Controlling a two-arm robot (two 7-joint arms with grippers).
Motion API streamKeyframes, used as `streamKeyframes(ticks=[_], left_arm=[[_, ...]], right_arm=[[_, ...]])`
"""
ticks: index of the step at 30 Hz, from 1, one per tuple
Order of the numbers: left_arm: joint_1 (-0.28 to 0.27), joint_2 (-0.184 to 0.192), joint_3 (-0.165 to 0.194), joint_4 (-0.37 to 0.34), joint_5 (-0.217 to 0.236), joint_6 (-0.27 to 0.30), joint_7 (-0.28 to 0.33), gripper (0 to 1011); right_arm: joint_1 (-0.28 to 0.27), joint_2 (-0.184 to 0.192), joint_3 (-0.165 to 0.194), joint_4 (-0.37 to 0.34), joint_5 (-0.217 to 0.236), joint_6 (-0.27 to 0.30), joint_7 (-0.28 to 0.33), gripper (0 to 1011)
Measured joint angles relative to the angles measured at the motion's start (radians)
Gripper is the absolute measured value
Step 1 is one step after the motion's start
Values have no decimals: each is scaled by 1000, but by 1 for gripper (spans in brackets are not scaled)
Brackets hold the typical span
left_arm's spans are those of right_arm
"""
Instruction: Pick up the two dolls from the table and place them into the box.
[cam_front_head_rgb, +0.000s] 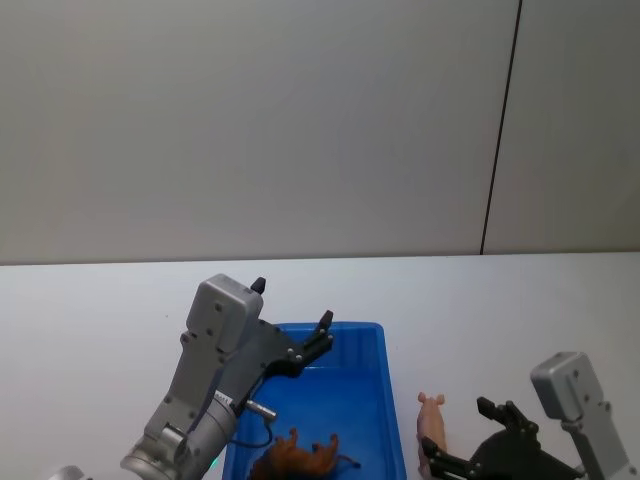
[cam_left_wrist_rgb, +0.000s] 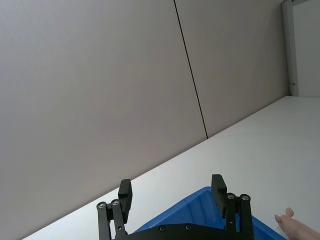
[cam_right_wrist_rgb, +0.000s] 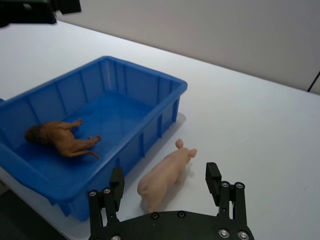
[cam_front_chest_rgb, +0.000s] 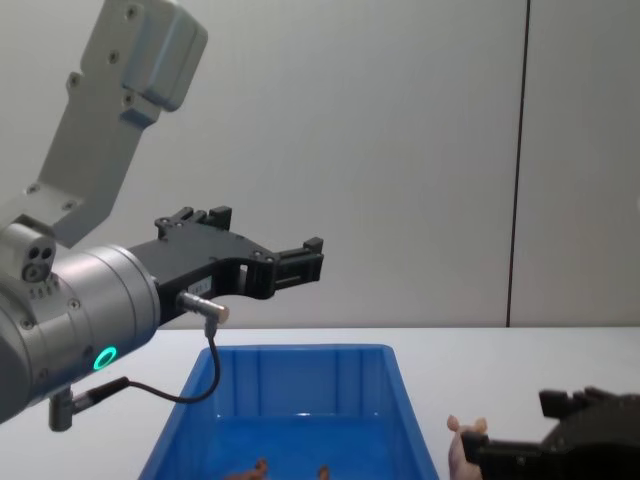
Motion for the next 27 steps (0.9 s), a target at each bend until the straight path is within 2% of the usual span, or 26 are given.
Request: streamKeyframes(ticks=[8, 22, 27], left_arm=[[0, 0, 0, 0, 0, 0, 0, 1001], [0, 0, 0, 0, 0, 0, 0, 1001], [0, 0, 0, 0, 0, 0, 0, 1001]], right_arm=[[8, -10, -5, 44, -5, 6, -4, 1001], [53, -55, -26, 137, -22, 17, 6, 1001], [68, -70, -32, 164, -23, 21, 7, 901]])
